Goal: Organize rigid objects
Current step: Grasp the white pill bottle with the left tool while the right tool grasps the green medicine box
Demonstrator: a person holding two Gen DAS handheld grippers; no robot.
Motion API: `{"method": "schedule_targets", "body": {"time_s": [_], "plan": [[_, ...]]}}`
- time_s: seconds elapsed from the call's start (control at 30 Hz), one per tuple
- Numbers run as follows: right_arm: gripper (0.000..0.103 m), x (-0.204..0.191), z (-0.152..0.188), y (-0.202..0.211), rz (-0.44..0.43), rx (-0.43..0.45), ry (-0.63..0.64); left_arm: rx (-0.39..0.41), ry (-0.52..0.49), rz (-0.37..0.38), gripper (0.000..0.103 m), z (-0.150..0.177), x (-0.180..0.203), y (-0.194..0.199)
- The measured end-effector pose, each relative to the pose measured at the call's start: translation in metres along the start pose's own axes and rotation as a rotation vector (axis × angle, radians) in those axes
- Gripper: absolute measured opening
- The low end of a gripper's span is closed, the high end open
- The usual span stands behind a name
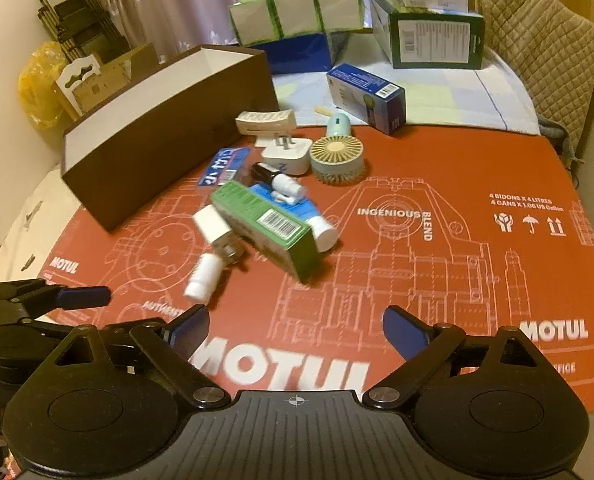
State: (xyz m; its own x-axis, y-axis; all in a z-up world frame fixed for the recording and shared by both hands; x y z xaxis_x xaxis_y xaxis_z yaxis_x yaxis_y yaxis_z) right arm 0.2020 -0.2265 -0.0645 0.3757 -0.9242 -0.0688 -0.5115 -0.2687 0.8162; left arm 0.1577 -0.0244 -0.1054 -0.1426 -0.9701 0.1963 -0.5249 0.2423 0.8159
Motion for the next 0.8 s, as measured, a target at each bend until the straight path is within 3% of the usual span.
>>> {"method": "schedule_targets", "body": {"time_s": [0.17,0.27,0.57,0.67,0.8], "plan": [[0.091,0.014,-0.013,-0.017,-0.019,-0.020,0.008,0.001,-0.003,-0.012,0.052,-0.014,0.000,-0.022],[0.090,0.020,-0.020,-0.027,-0.030,-0.031,0.020,-0.006,-0.002,-0.010,0.040,-0.020,0.001,-0.031],[0.088,0.025,-0.037,-0.046,-0.067,-0.046,0.072,-0.027,0.000,-0.035,0.031,-0.030,0.000,-0.051],[0.087,0.023,-0.041,-0.050,-0.084,-0.043,0.100,-0.030,0.008,-0.031,0.023,-0.030,-0.001,-0.056],[0.084,0.016,-0.048,-0.054,-0.114,-0.032,0.154,-0.018,0.015,-0.036,0.022,-0.030,-0.003,-0.056]]}}
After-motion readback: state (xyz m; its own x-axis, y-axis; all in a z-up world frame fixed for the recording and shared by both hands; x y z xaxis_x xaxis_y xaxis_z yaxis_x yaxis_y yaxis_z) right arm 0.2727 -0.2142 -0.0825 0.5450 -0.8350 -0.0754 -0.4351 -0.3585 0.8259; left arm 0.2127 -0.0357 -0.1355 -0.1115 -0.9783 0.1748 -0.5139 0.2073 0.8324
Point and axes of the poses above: each gripper's, at about its wrist camera, not at the fingertips, and y roughly against the way its jaws point, x to its right, z to its underside, the point moved 2 cm from there along -y, roughly the way its jaws point, and after that the axes turned 10 degrees about z, right-handed, at the moved point
